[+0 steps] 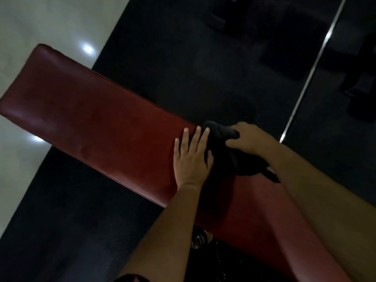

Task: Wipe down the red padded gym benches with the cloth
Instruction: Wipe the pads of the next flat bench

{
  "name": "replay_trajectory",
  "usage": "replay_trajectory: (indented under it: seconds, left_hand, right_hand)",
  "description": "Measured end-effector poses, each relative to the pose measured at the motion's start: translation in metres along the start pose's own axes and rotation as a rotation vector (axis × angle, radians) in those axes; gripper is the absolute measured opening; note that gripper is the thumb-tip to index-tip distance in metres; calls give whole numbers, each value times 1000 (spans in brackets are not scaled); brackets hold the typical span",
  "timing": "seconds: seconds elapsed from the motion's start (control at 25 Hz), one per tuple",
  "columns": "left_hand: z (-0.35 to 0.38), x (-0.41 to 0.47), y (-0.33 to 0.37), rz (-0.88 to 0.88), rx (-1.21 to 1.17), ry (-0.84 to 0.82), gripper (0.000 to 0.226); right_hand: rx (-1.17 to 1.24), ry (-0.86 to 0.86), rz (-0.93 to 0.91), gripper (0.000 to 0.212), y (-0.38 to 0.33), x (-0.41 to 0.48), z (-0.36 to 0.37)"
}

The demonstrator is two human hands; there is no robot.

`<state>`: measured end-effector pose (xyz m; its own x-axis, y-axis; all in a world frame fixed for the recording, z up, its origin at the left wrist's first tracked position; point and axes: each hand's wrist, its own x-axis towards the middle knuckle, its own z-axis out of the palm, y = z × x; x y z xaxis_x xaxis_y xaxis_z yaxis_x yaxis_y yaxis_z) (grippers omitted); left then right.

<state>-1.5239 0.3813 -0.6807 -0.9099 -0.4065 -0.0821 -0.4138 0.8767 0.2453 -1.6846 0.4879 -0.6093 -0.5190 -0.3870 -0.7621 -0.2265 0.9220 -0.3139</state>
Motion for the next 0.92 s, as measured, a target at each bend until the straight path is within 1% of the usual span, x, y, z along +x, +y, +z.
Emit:
replay_trajectory:
  seconds: [0.04,0.12,0.2,0.24,0.32,0.36,0.4,0.48,0.56,0.6,0.64,0.72,0.8,0.84,0.92]
  left_hand:
    - [1,1,1,-10,4,-4,57]
    - [-2,3,4,-40,4,0,58]
    - [-2,4,6,-41,8,3,58]
    - [-1,3,5,-37,8,7,58]
    - [1,3,4,-32,1,21,57]
    - [1,4,4,-34,-3,26,57]
    - [1,5,5,-38,-7,29,57]
    - [0,5,6,-39,-16,29,57]
    - [1,4,5,-32,-20,38,57]
    - [1,4,5,-30,-20,41,57]
    - [1,5,5,-29,-17,43,57]
    - [1,4,7,-39,-17,34,58]
    - [-2,3,8,-45,-15,25,59]
    - [-4,2,8,-23,-22,34,59]
    - [-9,-1,11,81,-30,78,56]
  right_hand:
    - [-15,-20,57,42,15,-5,0]
    - [32,-75,190,36,33,-10,-1]
    - [37,-57,242,37,36,-11,0]
    - [-40,-2,201,38,35,-9,2]
    - [-162,90,51,43,33,-13,8]
    - [-136,88,-7,45,38,-18,10]
    - [-63,61,-20,44,47,-24,9]
    - [98,23,64,37,74,-40,10]
    - [136,55,230,30,96,-52,16]
    - [125,105,286,31,99,-55,21]
    - [88,180,293,34,98,-55,26]
    - [-18,318,206,43,94,-60,39]
    - [-77,411,155,47,92,-73,54]
    - [-101,462,171,47,94,-82,63]
    - [-136,573,229,46,97,-91,78]
